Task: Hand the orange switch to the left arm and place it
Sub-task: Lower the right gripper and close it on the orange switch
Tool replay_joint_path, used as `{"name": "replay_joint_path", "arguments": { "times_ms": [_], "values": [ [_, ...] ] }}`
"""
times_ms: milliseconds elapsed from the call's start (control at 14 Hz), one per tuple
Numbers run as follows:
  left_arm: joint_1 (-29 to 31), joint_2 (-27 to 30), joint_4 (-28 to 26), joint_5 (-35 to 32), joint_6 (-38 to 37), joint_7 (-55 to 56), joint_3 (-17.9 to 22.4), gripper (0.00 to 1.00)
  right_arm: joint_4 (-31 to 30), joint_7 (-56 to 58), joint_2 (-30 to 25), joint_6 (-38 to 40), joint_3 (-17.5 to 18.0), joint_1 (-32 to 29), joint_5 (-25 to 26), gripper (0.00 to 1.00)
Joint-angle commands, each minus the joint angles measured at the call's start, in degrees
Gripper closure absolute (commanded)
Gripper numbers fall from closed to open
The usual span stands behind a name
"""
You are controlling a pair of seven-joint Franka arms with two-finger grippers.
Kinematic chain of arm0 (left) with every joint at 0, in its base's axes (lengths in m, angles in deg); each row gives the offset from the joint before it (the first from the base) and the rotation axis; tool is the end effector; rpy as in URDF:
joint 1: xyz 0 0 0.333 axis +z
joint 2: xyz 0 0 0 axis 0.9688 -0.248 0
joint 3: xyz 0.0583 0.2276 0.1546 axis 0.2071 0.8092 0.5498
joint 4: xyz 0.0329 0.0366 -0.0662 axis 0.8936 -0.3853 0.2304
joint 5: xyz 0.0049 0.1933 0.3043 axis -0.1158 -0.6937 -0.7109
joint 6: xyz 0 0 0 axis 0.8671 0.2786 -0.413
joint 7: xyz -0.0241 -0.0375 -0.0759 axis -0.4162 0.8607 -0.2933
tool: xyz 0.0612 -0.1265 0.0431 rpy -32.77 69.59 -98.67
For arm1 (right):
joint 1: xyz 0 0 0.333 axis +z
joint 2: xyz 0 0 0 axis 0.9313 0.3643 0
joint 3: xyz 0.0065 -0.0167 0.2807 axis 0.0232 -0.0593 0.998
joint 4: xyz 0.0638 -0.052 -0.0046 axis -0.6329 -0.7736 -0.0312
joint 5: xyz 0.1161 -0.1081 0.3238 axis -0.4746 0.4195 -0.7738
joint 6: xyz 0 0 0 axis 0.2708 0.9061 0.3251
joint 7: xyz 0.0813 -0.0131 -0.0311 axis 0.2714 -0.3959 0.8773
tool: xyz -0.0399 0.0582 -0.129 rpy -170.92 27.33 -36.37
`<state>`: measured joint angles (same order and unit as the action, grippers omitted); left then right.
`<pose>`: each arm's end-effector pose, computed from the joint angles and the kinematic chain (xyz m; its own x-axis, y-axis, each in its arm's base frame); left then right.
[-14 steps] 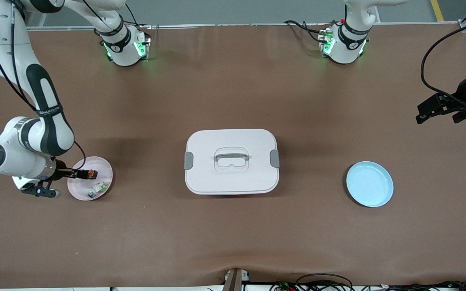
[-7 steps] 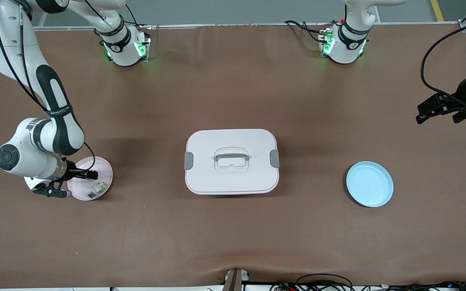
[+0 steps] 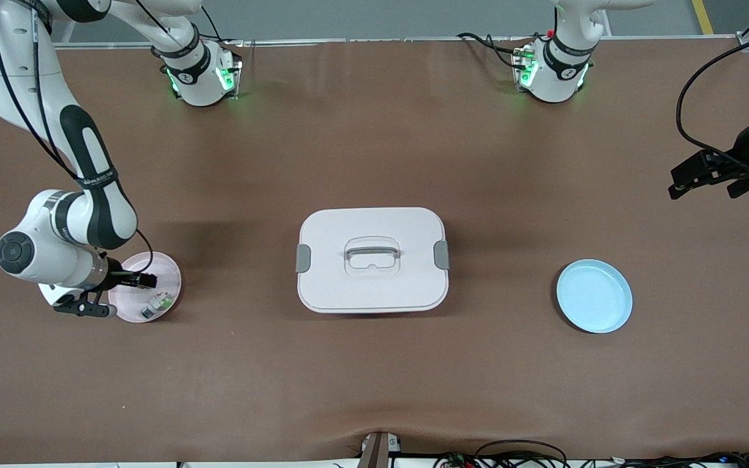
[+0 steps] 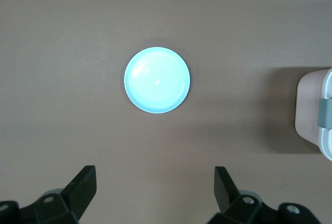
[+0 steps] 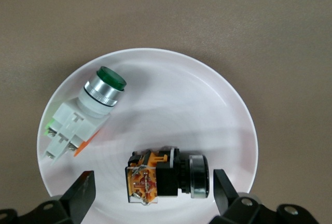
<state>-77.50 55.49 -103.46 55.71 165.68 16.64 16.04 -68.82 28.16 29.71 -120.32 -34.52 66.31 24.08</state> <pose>0.5384 -0.0188 0.5408 0.9981 0.0117 0.0604 0.0109 -0.9998 0.0135 0.5900 -0.0736 0.1628 0.9892 -0.1226 -0.0804 -0.1230 -0.9924 -0.0007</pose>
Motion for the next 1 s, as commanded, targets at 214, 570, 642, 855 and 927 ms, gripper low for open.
{"name": "replay_joint_path", "arguments": {
  "times_ms": [214, 570, 642, 855, 927],
  "values": [
    [0.4, -0.5, 1.1, 0.3, -0.1, -1.2, -0.2, 0.0, -0.6, 0.7, 1.1, -2.1, 0.2, -1.0, 0.9, 0.0],
    [0.4, -0.5, 1.1, 0.3, -0.1, -1.2, -0.2, 0.0, -0.7, 0.7, 1.9, -2.3, 0.2, -0.8, 0.8, 0.0],
    [0.4, -0.5, 1.1, 0.3, -0.1, -1.2, -0.2, 0.0, -0.7, 0.7, 2.0, -2.3, 0.2, -0.8, 0.8, 0.0],
    [0.4, -0.5, 1.1, 0.3, -0.1, -1.2, -0.2, 0.0, -0.8, 0.7, 2.3, -2.7, 0.1, -0.8, 0.8, 0.0],
    [0.4, -0.5, 1.1, 0.3, -0.1, -1.2, -0.2, 0.0, -0.8, 0.7, 2.3, -2.7, 0.2, -0.8, 0.8, 0.0]
  ]
}}
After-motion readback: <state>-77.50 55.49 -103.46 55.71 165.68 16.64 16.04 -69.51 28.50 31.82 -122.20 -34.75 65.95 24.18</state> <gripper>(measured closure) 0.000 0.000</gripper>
